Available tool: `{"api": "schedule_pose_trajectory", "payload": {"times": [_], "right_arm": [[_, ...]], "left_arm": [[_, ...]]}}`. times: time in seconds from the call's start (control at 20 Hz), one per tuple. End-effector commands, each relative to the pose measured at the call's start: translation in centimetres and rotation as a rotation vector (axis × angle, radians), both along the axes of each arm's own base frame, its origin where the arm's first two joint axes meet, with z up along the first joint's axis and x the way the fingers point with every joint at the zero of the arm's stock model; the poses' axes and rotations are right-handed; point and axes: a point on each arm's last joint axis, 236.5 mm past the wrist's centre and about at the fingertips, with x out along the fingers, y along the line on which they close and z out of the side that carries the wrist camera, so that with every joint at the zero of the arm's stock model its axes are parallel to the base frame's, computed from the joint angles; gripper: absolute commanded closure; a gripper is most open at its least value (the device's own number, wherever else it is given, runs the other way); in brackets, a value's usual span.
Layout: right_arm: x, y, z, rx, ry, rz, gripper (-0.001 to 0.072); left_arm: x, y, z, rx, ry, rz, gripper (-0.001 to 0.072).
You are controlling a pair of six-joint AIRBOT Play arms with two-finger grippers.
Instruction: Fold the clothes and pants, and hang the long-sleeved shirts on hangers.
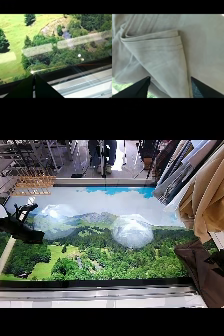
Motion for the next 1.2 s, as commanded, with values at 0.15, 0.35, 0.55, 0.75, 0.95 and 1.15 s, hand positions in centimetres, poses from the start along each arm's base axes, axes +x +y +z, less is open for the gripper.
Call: {"api": "schedule_pose_trajectory", "payload": {"times": [0.15,0.35,0.55,0.75,0.95,1.15], "right_arm": [[1.4,2.6,-2.5,0.097,0.014,0.102,0.0539],[1.9,2.0,-0.7,0.043,0.005,0.131,0.0697],[0.2,-0.1,0.8,-0.068,0.070,0.120,0.0362],[0.3,-1.0,0.1,-0.094,0.071,0.112,0.0355],[0.8,-1.7,-1.5,-0.102,0.073,0.143,0.0348],[1.4,-1.9,-2.8,-0.093,0.061,0.158,0.0349]], "left_arm": [[0.0,0.0,0.0,-0.001,0.001,0.010,0.0700],[0.0,0.0,0.0,-0.002,0.004,0.022,0.0700],[0.0,0.0,0.0,-0.002,0.004,0.022,0.0700],[0.0,0.0,0.0,-0.002,0.004,0.022,0.0700],[0.0,0.0,0.0,-0.003,0.004,0.022,0.0700],[0.0,0.0,0.0,-0.003,0.004,0.023,0.0700]]}}
